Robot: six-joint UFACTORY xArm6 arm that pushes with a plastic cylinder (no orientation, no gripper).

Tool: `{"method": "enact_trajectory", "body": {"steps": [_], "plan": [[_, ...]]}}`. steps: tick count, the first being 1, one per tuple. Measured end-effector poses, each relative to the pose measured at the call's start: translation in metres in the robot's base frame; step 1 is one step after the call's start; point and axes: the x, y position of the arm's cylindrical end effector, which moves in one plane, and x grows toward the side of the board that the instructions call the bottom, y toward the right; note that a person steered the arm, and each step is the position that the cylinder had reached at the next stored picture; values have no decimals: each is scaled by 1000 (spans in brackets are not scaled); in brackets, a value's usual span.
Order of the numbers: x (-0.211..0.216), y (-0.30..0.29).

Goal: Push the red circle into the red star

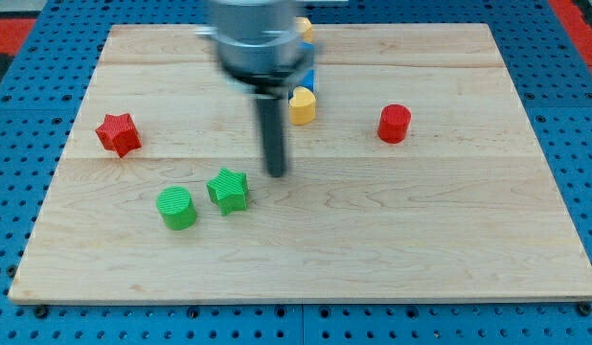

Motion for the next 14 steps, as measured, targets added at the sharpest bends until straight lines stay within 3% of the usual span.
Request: {"method": "enact_trajectory", "body": {"steps": [1, 2, 4, 5, 6, 7, 8, 9, 11, 14], "plan": [[-3, 83], [-22, 119], [-72, 98], [-97, 127], [-102, 83], [-49, 17], [-34, 43], [-16, 7], [-24, -104], [-26, -108]]}}
